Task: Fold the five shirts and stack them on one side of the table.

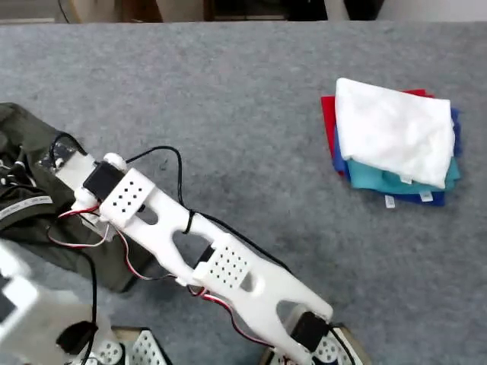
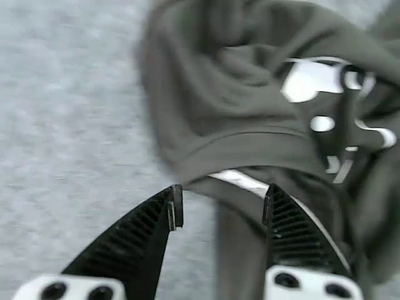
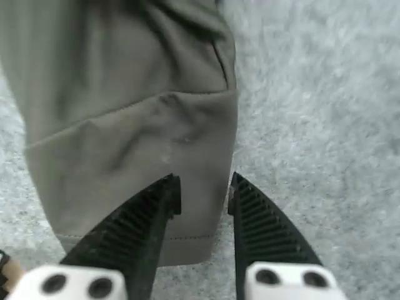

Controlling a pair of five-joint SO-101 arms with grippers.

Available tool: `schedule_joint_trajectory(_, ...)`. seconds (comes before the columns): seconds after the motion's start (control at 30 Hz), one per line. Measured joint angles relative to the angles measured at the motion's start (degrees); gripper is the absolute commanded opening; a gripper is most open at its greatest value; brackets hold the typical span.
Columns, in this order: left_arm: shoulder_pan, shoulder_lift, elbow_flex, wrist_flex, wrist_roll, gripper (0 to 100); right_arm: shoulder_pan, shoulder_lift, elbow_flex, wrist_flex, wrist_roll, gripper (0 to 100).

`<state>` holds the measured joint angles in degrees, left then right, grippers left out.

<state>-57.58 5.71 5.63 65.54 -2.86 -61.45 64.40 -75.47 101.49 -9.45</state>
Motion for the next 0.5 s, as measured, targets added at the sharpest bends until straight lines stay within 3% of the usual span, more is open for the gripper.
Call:
schedule_joint_trajectory(0.13, 3.9, 8.7, -8.6, 2.0, 3.3, 18, 1.8, -0.1, 0.0, 0.0, 0.0, 13.6)
schedule_joint_trajectory(0.3, 7.2, 17.6, -12.0, 2.2, 3.5, 1, 5.6, -0.1, 0.0, 0.0, 0.0, 13.5)
schedule_joint_trajectory(0.5, 7.6, 23.8, -13.8, 1.7, 3.8, 2, 8.4, -1.5, 0.0, 0.0, 0.0, 13.5)
